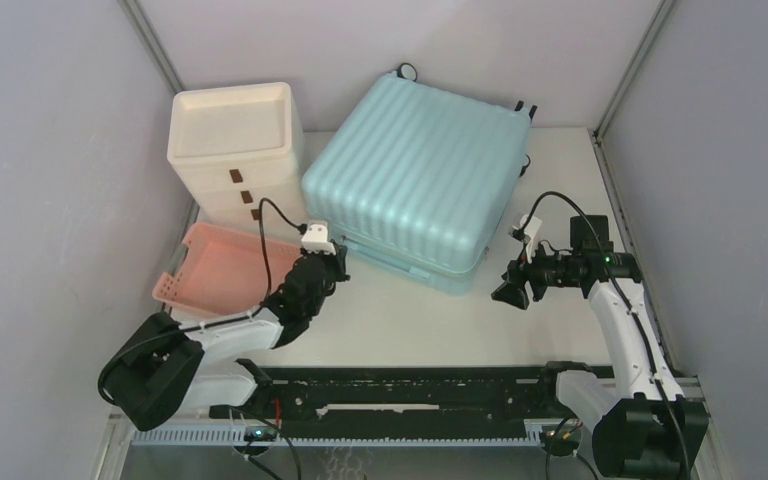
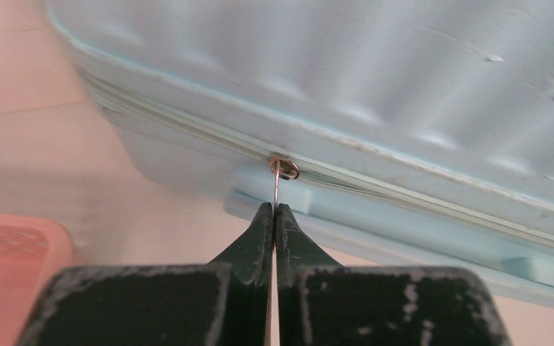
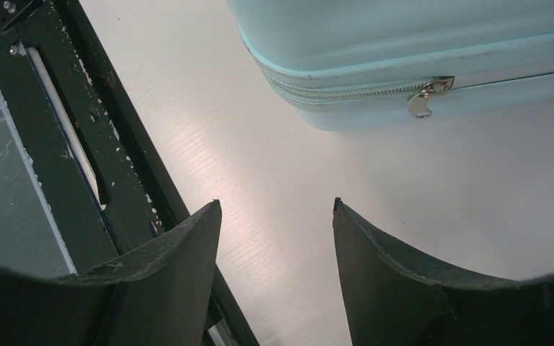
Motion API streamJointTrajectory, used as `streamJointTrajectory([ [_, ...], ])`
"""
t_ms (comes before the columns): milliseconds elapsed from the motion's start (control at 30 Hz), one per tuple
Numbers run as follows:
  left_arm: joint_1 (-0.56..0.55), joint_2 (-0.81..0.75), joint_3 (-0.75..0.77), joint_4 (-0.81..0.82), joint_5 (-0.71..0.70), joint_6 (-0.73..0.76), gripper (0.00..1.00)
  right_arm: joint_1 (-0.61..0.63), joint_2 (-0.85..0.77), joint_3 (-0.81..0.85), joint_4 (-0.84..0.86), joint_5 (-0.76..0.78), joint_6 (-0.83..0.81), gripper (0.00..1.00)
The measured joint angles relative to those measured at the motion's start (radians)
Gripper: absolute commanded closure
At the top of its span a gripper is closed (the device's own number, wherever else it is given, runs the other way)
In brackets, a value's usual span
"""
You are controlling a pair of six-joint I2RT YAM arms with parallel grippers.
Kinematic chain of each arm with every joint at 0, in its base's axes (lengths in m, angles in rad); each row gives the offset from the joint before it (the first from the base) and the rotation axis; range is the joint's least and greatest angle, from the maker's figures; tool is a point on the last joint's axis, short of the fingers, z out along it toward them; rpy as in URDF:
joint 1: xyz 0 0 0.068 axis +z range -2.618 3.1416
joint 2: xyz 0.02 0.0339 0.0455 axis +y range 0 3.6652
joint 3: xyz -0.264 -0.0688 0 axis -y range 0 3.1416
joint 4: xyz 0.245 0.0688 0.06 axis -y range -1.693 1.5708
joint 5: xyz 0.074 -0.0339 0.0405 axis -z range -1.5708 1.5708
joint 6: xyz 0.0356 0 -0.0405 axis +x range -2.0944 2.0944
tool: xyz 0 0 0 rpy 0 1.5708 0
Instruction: Open, take out, and arrange the luggage
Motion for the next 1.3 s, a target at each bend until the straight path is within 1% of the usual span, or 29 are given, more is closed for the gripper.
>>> streamJointTrajectory([
  [267,0.100,-0.032,-0.001,-0.036,0.026,-0.001,1.00,0.000,0.001,0.000,0.000,0.000,0.000,0.34],
  [600,0.245,-0.054,0.003,-0.076,0.107,-0.026,1.00,0.000,0.001,0.000,0.000,0.000,0.000,0.34],
  [900,0.340,-0.023,0.076,-0.160,0.167,-0.054,1.00,0.002,0.003,0.000,0.000,0.000,0.000,0.34],
  [1100,0.377,0.021,0.129,-0.208,0.207,-0.054,0.99,0.008,0.003,0.000,0.000,0.002,0.000,0.34],
  [1133,0.383,0.032,0.140,-0.215,0.211,-0.055,0.98,0.008,0.003,0.000,0.000,0.003,0.000,0.34],
  [1167,0.389,0.042,0.150,-0.222,0.217,-0.055,0.95,0.008,0.003,0.000,0.000,0.003,0.000,0.34],
  [1200,0.395,0.056,0.165,-0.235,0.227,-0.055,0.90,0.008,0.003,0.000,0.000,0.003,0.000,0.34],
  [1233,0.400,0.060,0.169,-0.237,0.231,-0.055,0.82,0.008,0.003,0.000,0.000,0.003,0.000,0.34],
  [1300,0.416,0.076,0.196,-0.277,0.232,-0.057,0.64,0.008,0.003,0.000,0.000,0.003,0.000,0.34],
])
